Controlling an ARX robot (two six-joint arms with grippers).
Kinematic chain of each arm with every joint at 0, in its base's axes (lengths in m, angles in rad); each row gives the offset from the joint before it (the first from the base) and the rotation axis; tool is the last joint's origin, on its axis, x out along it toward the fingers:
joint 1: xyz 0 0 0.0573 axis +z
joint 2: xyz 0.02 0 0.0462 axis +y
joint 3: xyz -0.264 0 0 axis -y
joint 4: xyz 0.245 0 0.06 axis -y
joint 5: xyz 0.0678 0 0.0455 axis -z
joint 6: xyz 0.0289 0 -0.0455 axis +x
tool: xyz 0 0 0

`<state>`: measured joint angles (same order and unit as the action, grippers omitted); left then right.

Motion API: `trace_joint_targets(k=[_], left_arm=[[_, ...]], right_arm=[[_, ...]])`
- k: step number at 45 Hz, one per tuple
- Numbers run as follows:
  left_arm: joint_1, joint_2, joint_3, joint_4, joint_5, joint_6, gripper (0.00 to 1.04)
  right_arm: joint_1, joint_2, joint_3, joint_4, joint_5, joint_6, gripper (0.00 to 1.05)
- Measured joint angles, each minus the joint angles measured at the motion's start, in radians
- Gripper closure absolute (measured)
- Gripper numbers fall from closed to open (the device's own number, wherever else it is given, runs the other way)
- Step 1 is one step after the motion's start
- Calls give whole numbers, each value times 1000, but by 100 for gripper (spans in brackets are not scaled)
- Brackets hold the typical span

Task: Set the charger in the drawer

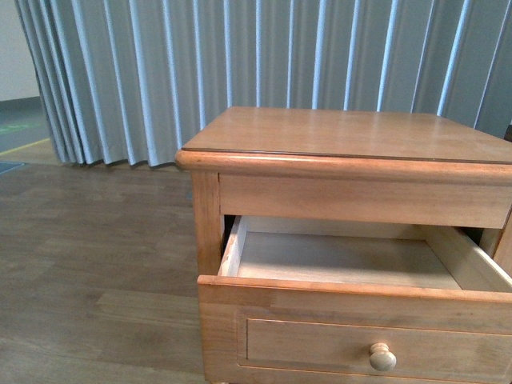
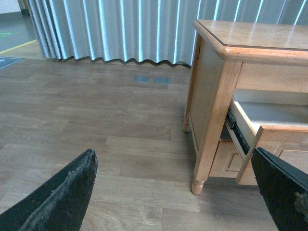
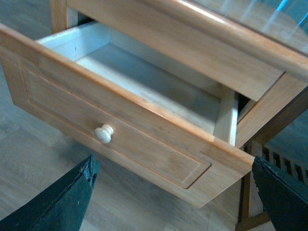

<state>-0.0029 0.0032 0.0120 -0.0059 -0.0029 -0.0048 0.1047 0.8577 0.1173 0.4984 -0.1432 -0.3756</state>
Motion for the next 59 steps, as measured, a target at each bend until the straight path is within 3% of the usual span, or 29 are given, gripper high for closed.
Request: trace_joint_targets(k=[9, 22, 40, 59], left_arm=[[0, 0, 0, 0, 0, 0, 6], [0, 0, 0, 0, 0, 0, 6], [0, 0, 0, 0, 0, 0, 6], [0, 0, 0, 0, 0, 0, 6]], right_arm=[[95, 312, 84, 99, 67, -6, 8], [157, 614, 216, 138, 115, 11, 8], [196, 899, 385, 233, 182, 27, 8], [227, 1096, 634, 240, 235, 27, 8]])
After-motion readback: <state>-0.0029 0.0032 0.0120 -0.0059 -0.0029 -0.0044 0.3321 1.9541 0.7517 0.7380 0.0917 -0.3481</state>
